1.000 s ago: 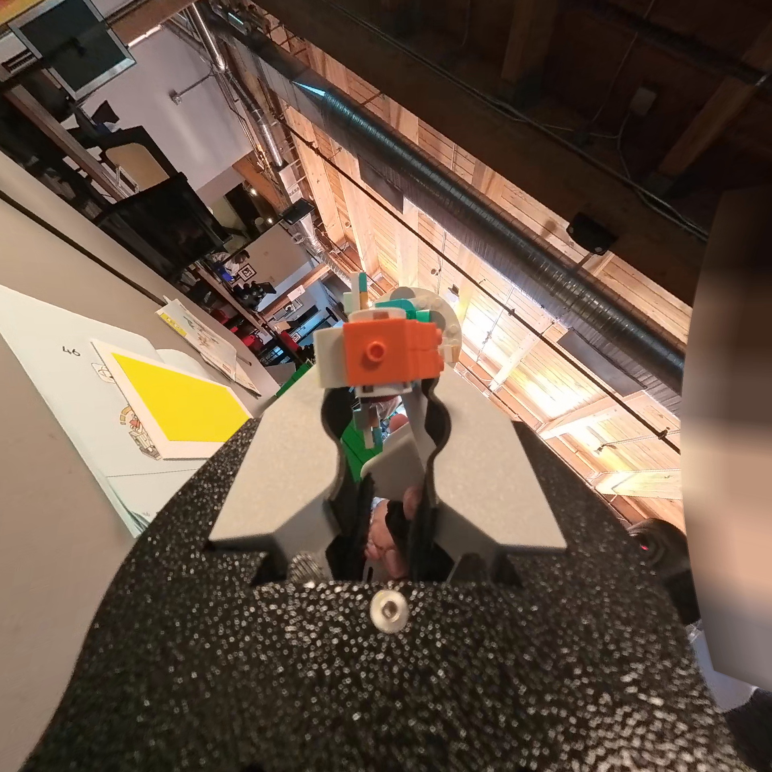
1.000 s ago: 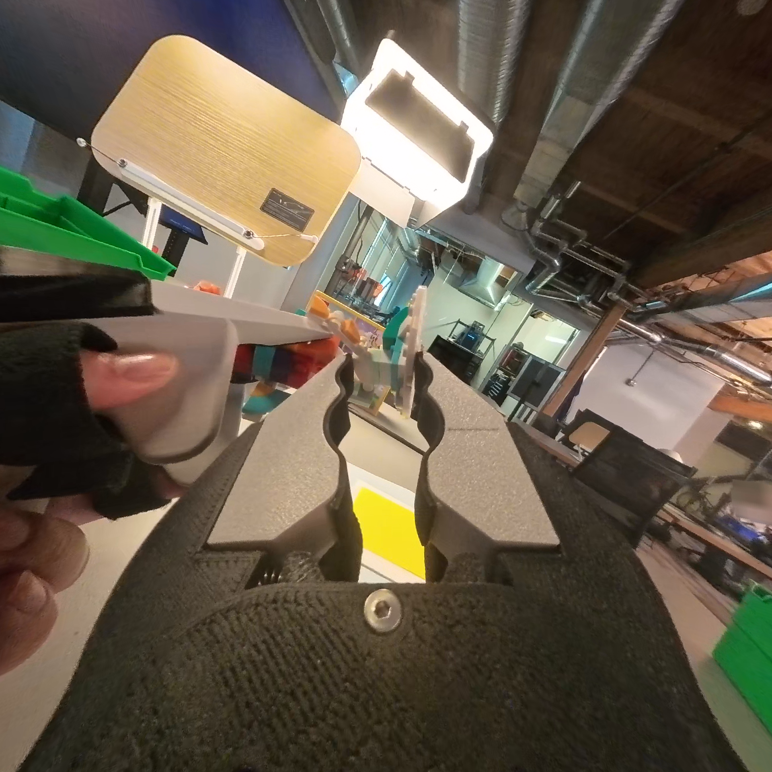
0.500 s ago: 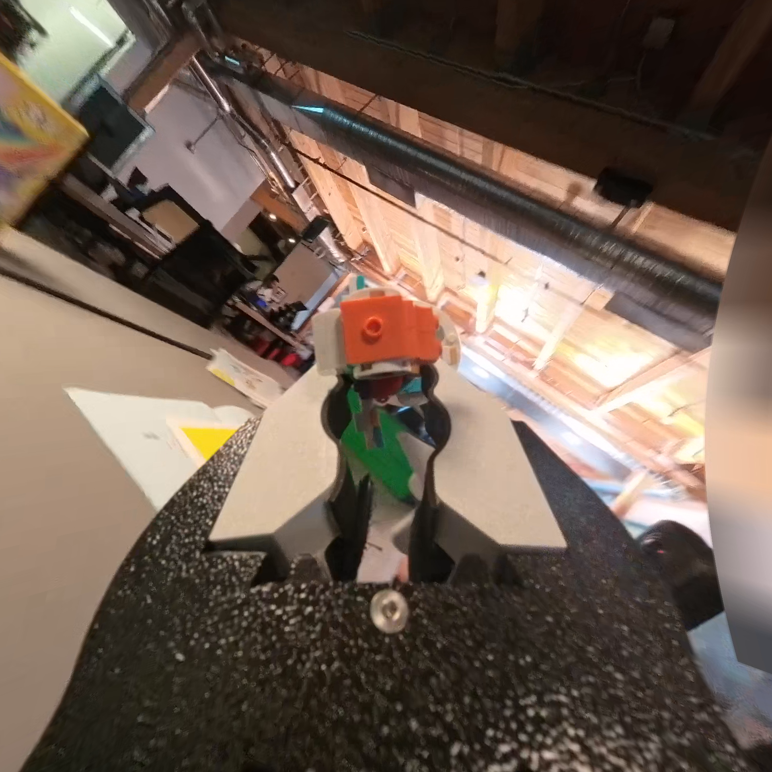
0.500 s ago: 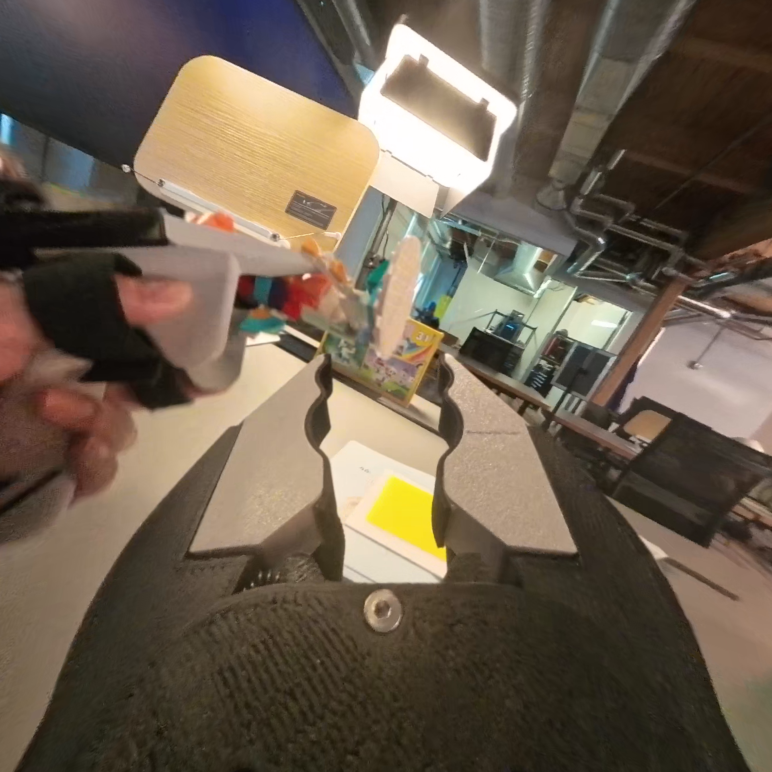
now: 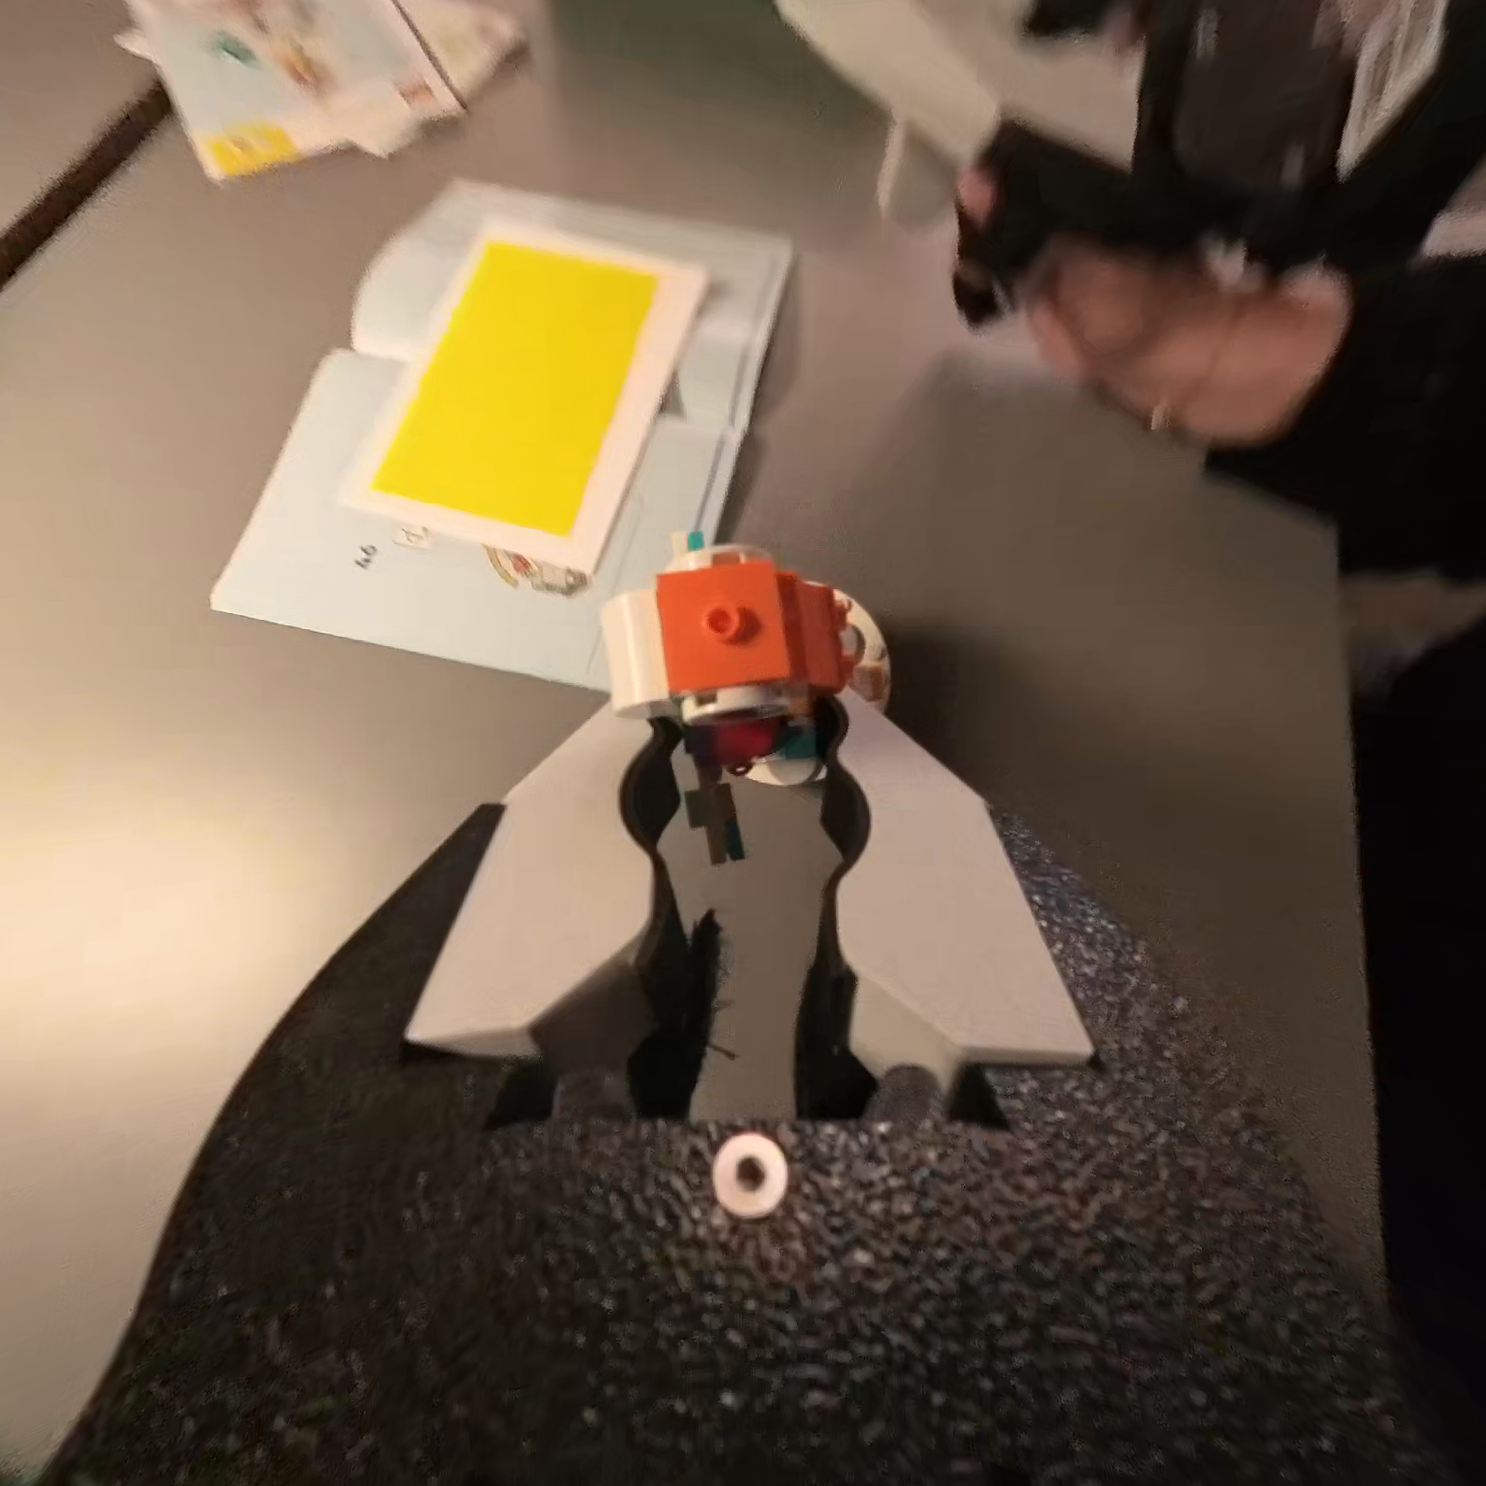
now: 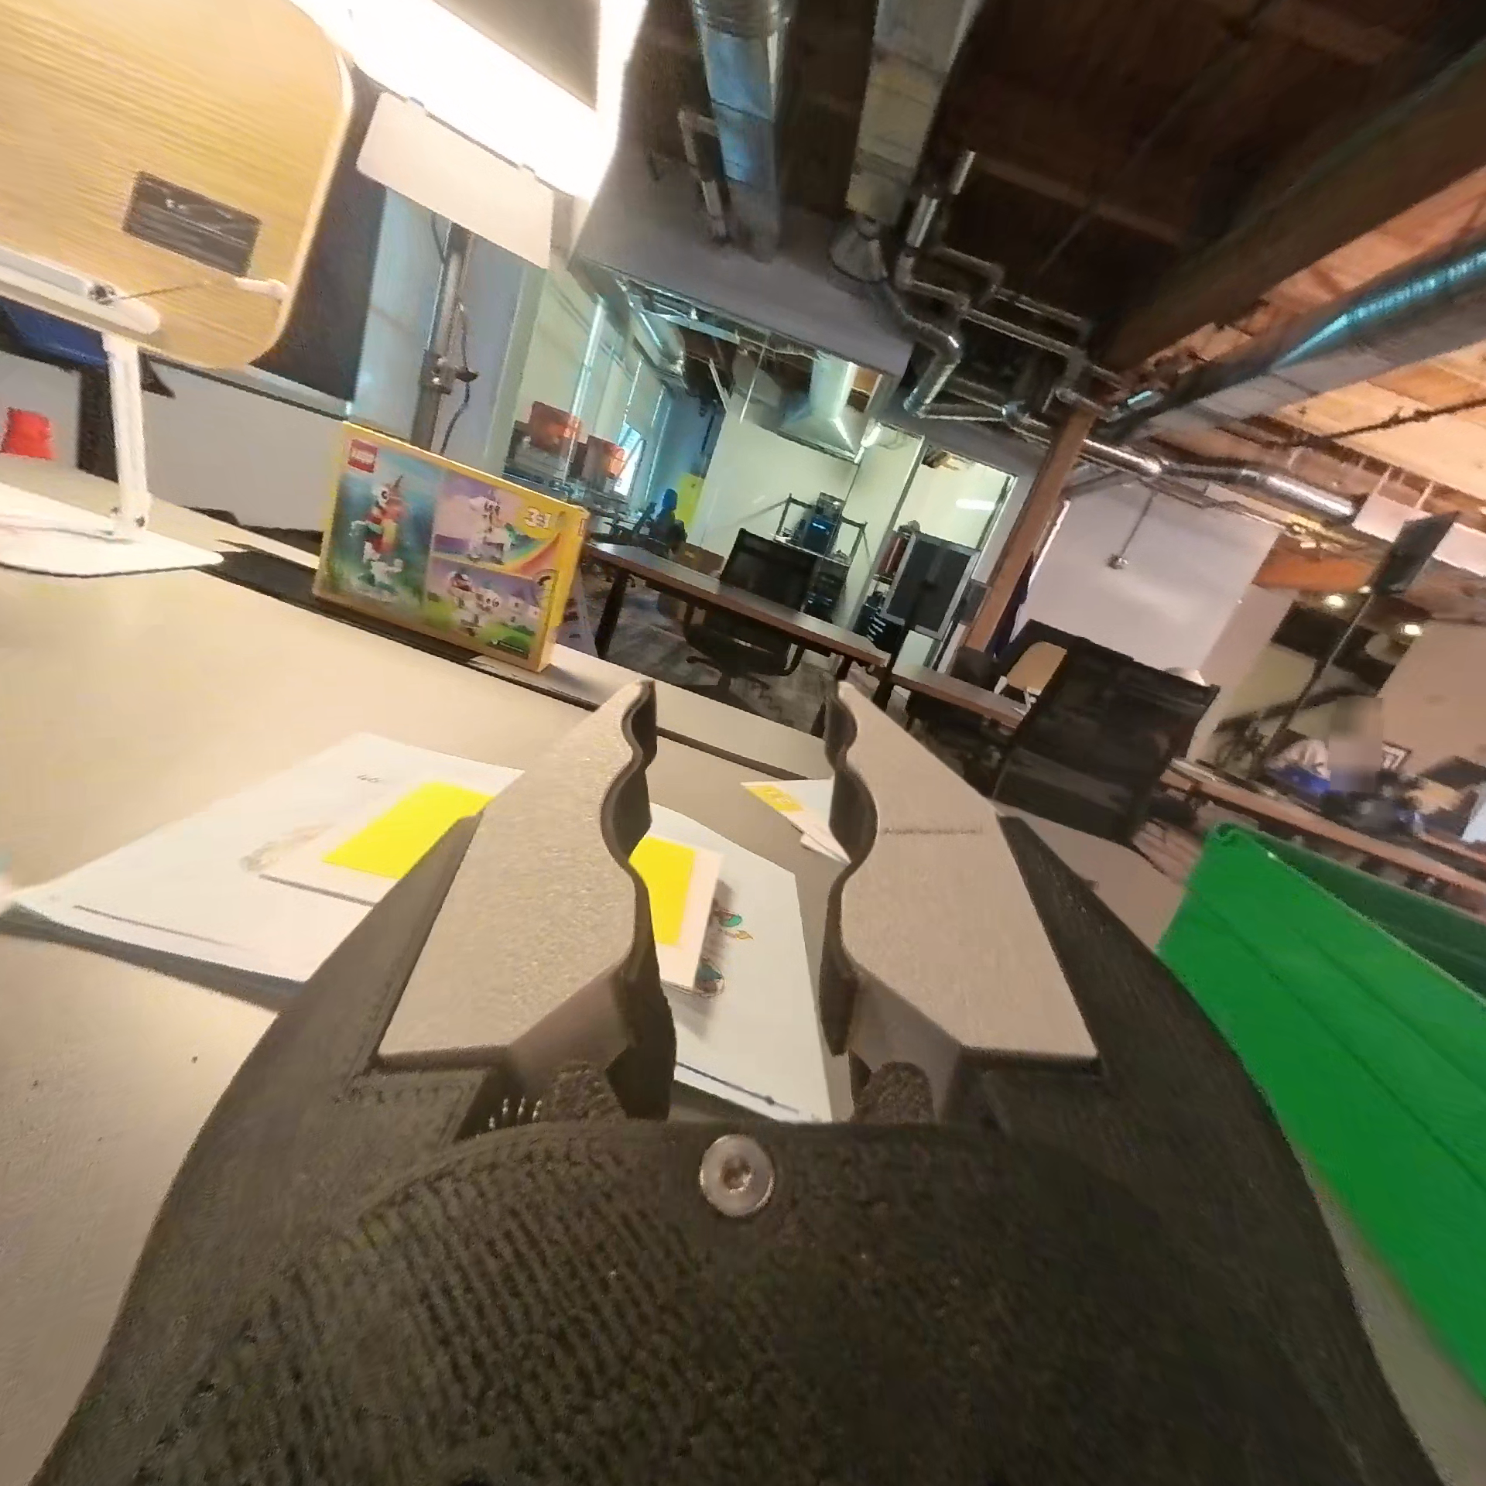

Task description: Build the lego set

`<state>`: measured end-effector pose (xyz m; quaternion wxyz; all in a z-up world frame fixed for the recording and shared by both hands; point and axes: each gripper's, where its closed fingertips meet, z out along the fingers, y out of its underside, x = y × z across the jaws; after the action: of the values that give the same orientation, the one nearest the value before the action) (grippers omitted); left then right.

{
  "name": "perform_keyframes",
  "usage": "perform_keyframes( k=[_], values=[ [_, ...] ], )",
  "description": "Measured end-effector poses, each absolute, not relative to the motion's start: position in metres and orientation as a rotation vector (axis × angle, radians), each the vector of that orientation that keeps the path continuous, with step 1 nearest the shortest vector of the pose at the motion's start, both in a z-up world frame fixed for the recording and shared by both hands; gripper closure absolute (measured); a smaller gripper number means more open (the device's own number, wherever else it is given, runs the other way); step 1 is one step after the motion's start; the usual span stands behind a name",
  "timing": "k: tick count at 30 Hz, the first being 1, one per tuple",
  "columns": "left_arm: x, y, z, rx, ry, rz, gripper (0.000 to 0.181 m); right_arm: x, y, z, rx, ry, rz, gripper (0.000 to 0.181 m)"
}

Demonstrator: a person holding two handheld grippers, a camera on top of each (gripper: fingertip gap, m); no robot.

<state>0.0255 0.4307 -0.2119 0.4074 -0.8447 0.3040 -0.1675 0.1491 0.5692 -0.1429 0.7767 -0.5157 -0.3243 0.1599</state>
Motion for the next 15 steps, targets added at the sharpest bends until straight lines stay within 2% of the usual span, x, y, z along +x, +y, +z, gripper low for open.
perform_keyframes(
  k=[4,15],
  values=[
    [0.025,0.409,-0.226,-2.191,1.156,-0.337,0.152,0.146,0.570,-0.146,-1.123,-0.699,0.360,0.143],
    [0.021,0.404,-0.229,-2.189,1.334,-0.271,0.151,0.131,0.556,-0.149,-1.079,-0.776,0.446,0.144]
  ],
)
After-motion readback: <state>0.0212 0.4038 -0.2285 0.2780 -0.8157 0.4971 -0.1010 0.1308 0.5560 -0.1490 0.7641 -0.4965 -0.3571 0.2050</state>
